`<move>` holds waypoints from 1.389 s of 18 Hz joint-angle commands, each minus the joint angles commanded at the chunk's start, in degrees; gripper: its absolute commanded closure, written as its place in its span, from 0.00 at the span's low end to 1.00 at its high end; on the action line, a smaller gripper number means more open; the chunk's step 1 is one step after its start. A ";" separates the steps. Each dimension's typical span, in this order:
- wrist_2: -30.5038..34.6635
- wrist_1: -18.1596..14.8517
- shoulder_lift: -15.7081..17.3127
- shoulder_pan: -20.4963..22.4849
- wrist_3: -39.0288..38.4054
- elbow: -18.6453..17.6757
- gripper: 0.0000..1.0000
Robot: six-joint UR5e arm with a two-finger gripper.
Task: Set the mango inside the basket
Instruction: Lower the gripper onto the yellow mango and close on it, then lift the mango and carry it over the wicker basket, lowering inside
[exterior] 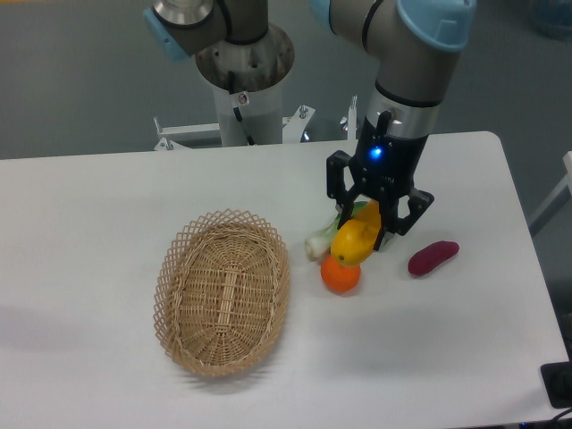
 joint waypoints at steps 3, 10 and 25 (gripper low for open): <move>0.17 0.18 0.18 -0.09 -0.61 -0.44 0.51; 0.70 2.45 1.23 -2.01 -7.45 -2.11 0.51; 16.87 19.33 -6.67 -21.88 -29.09 -12.21 0.52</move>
